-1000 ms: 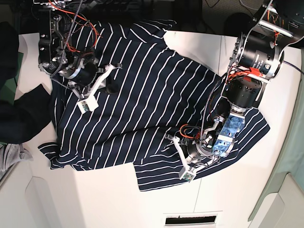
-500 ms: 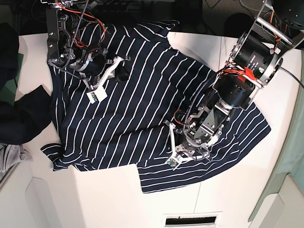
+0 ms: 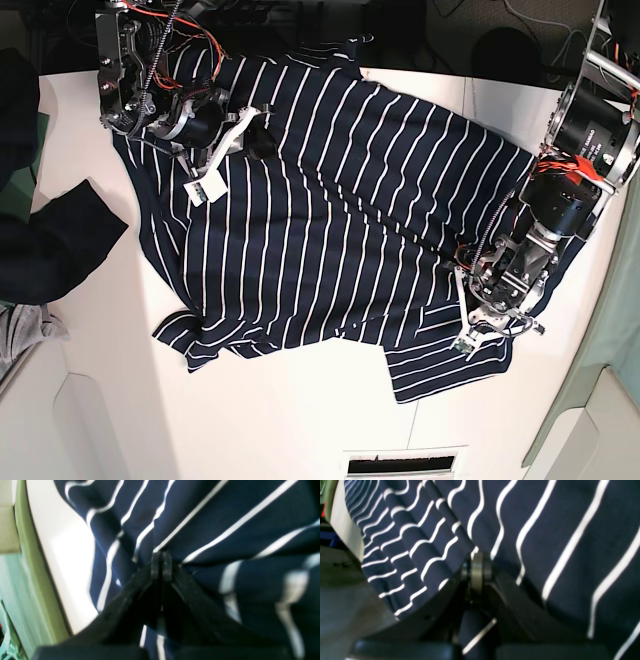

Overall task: Layout the t-shirt on the table in an organized manner, then fold the t-shirt properly
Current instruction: 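Grasp the bunched fabric with the left gripper and pull it outward, then hold the shirt edges with both grippers and stretch them apart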

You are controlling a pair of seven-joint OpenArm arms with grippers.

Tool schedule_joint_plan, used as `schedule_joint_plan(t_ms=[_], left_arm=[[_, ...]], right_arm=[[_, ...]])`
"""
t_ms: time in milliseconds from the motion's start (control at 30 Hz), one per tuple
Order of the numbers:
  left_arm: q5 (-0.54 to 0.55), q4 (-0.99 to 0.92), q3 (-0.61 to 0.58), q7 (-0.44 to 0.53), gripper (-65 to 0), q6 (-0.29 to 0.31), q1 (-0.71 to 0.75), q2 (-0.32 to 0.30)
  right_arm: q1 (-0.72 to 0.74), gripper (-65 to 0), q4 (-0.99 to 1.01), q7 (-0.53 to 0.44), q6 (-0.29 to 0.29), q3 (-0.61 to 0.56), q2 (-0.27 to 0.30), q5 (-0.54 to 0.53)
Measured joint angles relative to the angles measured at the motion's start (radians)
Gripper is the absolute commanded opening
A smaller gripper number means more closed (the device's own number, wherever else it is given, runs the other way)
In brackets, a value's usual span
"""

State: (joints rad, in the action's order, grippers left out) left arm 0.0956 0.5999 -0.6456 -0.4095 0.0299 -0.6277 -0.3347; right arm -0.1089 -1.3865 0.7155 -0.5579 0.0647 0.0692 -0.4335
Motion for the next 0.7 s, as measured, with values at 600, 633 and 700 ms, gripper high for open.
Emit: schedule_joint_plan(t_ms=[600,633,700], left_arm=[[0.167,0.185,0.158,0.059,-65.0,0.079,-0.006,-0.004],[0.167,0.170,0.158,0.059,-65.0,0.079,-0.006,0.007],[0.153,0.134,0.159,0.058,-65.0,0.077,-0.004,0.037]], right_arm=[[-0.012,-65.0,-0.197,-0.149,0.007,0.090,0.044,0.060],[-0.010,-65.0,-0.197,-0.195,0.008,0.110,0.041,0.099],[0.010,-65.0,-0.197,-0.244,0.042,0.150,0.033,0.159]])
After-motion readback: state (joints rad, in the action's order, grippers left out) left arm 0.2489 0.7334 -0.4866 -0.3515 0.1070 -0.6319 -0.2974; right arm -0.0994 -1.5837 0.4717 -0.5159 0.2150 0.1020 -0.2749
